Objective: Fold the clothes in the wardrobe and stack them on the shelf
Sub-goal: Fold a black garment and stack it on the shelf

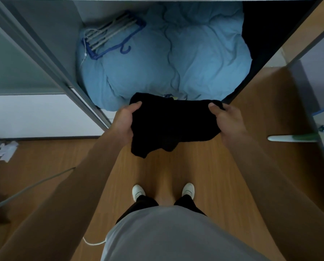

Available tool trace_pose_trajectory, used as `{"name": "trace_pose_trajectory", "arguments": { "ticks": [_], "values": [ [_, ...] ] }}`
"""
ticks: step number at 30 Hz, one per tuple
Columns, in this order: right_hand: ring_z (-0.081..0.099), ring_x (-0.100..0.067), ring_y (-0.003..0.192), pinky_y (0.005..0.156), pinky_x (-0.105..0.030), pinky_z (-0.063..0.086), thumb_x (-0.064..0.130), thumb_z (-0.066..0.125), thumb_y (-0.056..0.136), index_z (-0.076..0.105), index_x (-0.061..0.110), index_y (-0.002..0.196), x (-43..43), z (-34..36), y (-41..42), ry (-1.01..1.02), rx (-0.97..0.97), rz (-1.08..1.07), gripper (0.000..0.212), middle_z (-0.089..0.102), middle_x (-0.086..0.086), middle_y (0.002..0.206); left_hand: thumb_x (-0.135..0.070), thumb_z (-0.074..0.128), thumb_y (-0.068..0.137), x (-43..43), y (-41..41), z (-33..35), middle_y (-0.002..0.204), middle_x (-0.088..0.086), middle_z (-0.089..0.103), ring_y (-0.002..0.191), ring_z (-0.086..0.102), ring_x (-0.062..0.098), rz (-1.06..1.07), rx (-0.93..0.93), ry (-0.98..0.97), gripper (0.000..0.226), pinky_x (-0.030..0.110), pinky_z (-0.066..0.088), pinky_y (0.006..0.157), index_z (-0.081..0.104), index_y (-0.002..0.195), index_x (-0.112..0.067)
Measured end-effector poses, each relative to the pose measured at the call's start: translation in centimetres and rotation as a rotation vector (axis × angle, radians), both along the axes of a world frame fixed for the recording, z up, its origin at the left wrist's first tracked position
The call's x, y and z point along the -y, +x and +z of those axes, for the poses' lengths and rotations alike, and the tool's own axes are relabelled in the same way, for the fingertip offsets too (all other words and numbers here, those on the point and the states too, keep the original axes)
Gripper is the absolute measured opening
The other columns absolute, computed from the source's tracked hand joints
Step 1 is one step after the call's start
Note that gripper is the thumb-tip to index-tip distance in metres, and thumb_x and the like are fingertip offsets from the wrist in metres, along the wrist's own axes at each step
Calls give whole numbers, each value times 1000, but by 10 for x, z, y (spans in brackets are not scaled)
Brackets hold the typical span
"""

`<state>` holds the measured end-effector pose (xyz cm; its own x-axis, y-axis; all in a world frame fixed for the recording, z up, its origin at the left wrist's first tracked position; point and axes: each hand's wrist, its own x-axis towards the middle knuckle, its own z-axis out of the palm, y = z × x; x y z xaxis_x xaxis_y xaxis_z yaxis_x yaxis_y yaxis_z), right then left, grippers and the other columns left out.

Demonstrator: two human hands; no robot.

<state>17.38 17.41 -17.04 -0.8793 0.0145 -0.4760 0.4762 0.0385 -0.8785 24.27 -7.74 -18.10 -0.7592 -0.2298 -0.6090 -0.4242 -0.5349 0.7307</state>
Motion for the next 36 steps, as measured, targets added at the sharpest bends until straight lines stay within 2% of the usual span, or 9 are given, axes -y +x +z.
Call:
{"name": "trace_pose_trajectory", "arguments": {
  "ticks": [5,10,13,15,18,21,26,32,36],
  "values": [
    [70,-15,109,86,-33,59,17,72,91,50,36,140,-8,-9,2,-275,11,134,57,70,3,123,-20,59,91,1,1,6,101,4,78,94,74,20,-4,-24,84,22,31,60,70,64,111,-16],
    [69,-18,93,88,-36,53,4,55,98,74,16,108,-5,-11,5,-283,-62,167,25,73,-5,97,-6,57,91,10,-7,1,103,5,72,79,75,13,36,-24,-194,38,25,58,63,54,128,-15],
    [72,-18,89,81,-30,56,1,51,98,77,12,96,-2,-5,0,-279,-21,91,29,76,-7,94,2,57,91,15,-9,-9,121,-14,61,99,71,10,-53,-98,-368,74,24,58,80,34,150,-35],
    [72,-19,95,81,-27,57,3,52,98,79,14,101,-2,-1,-4,-229,-6,155,29,76,-8,100,8,51,89,16,-10,-17,123,-16,62,109,67,9,-124,-131,-405,68,21,55,83,49,145,-31],
    [68,-6,103,90,-19,53,25,67,93,75,26,113,-4,3,-8,49,-99,503,21,73,7,111,8,53,83,16,-10,-21,117,5,70,98,70,15,-212,-87,-330,54,22,55,75,68,126,-22],
    [52,6,106,86,-11,39,44,80,79,62,31,129,1,-2,-11,582,-295,939,54,54,19,118,2,71,74,17,-9,-21,122,3,66,103,67,14,-435,-79,-340,68,23,54,80,57,135,-26],
    [60,-26,112,96,-39,46,10,68,88,71,6,114,13,-21,-11,943,-441,1043,27,67,-11,117,1,70,79,7,-15,-20,132,-3,49,115,49,10,-776,-26,-876,75,15,41,86,44,145,-23],
    [54,-25,115,98,-40,44,32,71,90,79,9,98,4,-7,-12,875,-545,823,25,61,-12,119,-21,70,74,10,-20,-13,85,3,67,80,64,19,-638,-25,-1215,9,25,46,64,68,80,-14],
    [62,-19,119,104,-28,45,30,76,88,78,5,97,3,25,-12,467,-402,669,26,68,-5,125,-29,61,65,22,-21,1,79,-7,60,66,61,3,-399,-114,-926,21,11,45,57,69,75,-13]
  ]
}}
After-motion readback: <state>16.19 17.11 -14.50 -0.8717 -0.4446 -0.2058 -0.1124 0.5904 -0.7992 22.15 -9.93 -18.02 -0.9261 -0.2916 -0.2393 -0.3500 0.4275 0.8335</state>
